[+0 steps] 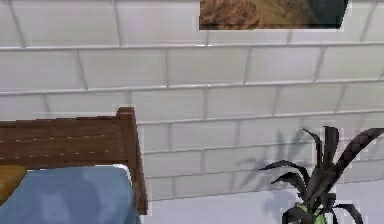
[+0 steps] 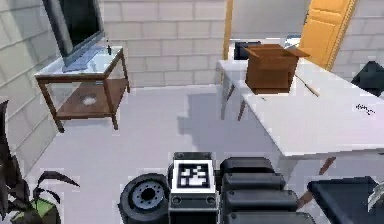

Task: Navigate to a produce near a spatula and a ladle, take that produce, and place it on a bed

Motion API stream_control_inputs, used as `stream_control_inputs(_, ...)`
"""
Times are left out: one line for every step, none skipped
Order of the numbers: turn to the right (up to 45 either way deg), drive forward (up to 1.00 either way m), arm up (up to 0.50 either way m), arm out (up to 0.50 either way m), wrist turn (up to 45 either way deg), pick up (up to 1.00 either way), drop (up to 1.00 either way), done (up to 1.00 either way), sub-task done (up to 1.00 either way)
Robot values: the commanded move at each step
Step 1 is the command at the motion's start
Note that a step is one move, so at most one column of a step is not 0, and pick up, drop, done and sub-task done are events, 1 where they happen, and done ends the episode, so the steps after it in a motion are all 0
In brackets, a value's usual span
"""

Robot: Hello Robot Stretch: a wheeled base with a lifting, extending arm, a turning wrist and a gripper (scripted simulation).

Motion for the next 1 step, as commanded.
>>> stream_control_inputs(-15.0, 0.0, 0.0, 0.0, 0.0, 0.0, 0.0, 0.0, 0.0)
